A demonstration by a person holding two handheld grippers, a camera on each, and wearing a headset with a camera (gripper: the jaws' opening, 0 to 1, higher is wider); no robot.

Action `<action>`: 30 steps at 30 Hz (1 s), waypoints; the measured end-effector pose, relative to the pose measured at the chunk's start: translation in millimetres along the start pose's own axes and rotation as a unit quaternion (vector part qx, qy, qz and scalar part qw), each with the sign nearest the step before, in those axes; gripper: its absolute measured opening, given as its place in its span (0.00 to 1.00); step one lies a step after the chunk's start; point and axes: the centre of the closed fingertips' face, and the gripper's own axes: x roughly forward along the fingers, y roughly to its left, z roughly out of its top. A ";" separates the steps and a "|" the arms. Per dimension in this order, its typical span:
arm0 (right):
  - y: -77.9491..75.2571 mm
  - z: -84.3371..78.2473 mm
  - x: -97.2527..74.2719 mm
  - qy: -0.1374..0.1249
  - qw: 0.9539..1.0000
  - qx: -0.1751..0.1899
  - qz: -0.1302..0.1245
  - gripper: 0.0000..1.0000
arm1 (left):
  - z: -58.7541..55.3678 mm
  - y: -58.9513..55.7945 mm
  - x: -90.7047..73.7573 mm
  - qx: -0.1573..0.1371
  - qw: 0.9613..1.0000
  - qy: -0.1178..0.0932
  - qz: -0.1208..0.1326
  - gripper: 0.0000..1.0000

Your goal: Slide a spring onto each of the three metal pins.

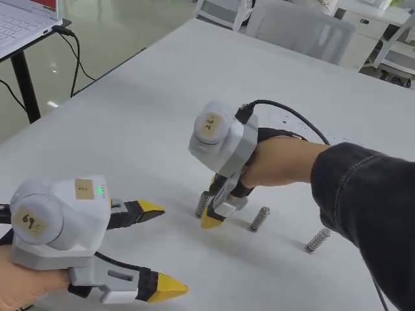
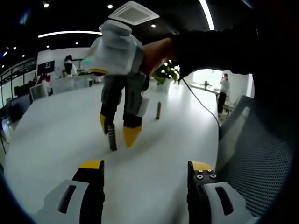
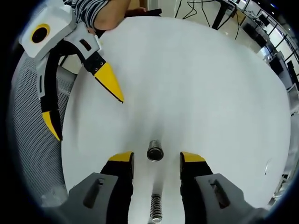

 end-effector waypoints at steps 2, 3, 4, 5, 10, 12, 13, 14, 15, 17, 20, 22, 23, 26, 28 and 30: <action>-0.7 -4.4 -1.0 -0.002 1.000 0.007 -0.002 0.41 | 0.2 -0.1 0.5 0.000 1.000 0.000 0.000 0.68; -0.8 -6.2 -1.3 -0.003 1.000 0.008 -0.003 0.42 | 0.4 -0.1 0.6 0.000 1.000 0.000 0.000 0.68; -1.3 -7.6 -1.5 -0.004 1.000 0.010 -0.003 0.44 | 0.6 -0.1 0.8 0.000 1.000 0.000 0.000 0.68; -1.3 -9.8 -2.0 -0.007 1.000 0.015 -0.004 0.46 | 0.6 0.0 0.8 0.000 1.000 0.000 0.000 0.68; -1.9 -21.0 -5.2 -0.017 0.999 0.025 -0.013 0.53 | 1.0 -0.3 1.2 0.000 1.000 0.000 0.001 0.68; -4.6 -24.0 -7.7 -0.024 0.999 0.030 -0.023 0.59 | 1.3 -0.7 1.8 -0.001 1.000 0.000 0.001 0.68; -5.8 -23.8 -9.2 -0.031 0.999 0.033 -0.028 0.62 | 1.5 -1.0 2.1 -0.001 1.000 0.000 0.000 0.68; -5.3 -21.5 -11.5 -0.047 0.998 0.042 -0.030 0.65 | 1.9 -1.4 2.7 -0.001 1.000 0.000 0.000 0.68; -4.9 -20.4 -13.2 -0.055 0.997 0.046 -0.030 0.68 | 2.2 -1.8 3.0 -0.001 1.000 0.000 0.000 0.68; -6.5 -18.6 -17.1 -0.074 0.995 0.052 -0.039 0.75 | 3.0 -2.5 3.7 0.000 1.000 0.000 -0.001 0.68; -7.4 -22.6 -21.0 -0.081 0.994 0.055 -0.049 0.81 | 3.5 -3.0 4.4 -0.001 1.000 0.000 -0.001 0.68; -8.0 -25.2 -22.8 -0.090 0.992 0.062 -0.056 0.84 | 3.8 -3.7 4.7 -0.002 1.000 -0.001 -0.001 0.68; -8.0 -26.6 -23.4 -0.093 0.992 0.066 -0.057 0.85 | 3.8 -4.1 4.9 -0.003 1.000 -0.001 -0.001 0.68; -7.8 -31.7 -25.9 -0.101 0.990 0.075 -0.064 0.87 | 3.7 -4.9 5.3 -0.005 1.000 -0.001 -0.001 0.68; -7.9 -34.0 -28.8 -0.109 0.988 0.082 -0.070 0.89 | 3.6 -5.1 5.7 -0.006 1.000 -0.001 -0.001 0.68; -8.4 -37.0 -32.3 -0.117 0.986 0.091 -0.077 0.91 | 3.3 -5.5 6.3 -0.008 1.000 0.000 -0.001 0.68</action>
